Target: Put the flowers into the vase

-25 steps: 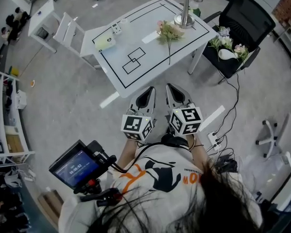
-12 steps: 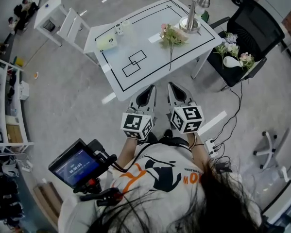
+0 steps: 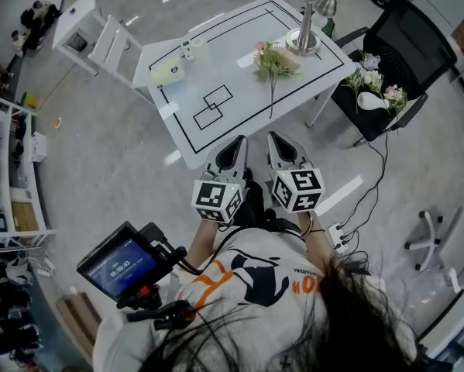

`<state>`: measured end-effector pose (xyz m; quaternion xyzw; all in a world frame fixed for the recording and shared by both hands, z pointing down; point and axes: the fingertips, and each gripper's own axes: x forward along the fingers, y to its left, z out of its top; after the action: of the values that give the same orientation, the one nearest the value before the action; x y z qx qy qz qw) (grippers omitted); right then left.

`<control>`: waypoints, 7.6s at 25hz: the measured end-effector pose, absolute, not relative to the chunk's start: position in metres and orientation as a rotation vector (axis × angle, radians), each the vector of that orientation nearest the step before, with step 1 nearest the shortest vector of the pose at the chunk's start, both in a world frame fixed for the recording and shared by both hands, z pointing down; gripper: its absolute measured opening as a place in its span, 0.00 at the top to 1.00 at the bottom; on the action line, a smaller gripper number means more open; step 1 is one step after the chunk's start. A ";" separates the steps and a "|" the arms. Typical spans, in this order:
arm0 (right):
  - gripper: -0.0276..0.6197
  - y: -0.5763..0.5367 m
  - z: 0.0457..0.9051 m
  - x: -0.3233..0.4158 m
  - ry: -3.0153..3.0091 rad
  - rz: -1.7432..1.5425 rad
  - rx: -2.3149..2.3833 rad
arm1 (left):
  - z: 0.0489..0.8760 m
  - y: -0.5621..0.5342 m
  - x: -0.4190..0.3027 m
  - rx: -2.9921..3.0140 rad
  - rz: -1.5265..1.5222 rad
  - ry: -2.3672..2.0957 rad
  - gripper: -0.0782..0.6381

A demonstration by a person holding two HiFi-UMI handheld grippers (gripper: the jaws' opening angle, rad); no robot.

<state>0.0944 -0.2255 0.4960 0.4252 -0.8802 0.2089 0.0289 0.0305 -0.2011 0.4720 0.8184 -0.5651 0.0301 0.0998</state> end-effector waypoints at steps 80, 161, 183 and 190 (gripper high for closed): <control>0.92 -0.495 0.619 0.069 -2.175 0.870 1.311 | 0.515 -0.412 -0.114 2.312 0.131 -1.617 0.81; 0.92 -0.526 0.396 -0.136 -3.199 0.254 1.009 | 0.524 -0.485 -0.130 2.445 0.253 -1.434 0.54; 0.89 -0.473 0.467 -0.129 -2.972 0.097 0.831 | 0.524 -0.486 -0.127 2.448 0.280 -1.424 0.54; 0.85 -0.471 0.479 -0.117 -2.924 0.200 0.870 | 0.524 -0.485 -0.127 2.450 0.272 -1.424 0.54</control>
<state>-0.1170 -0.4713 0.4790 0.2844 -0.9555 0.0655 0.0422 -0.1275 -0.4855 0.5238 0.8513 -0.4948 0.0944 0.1468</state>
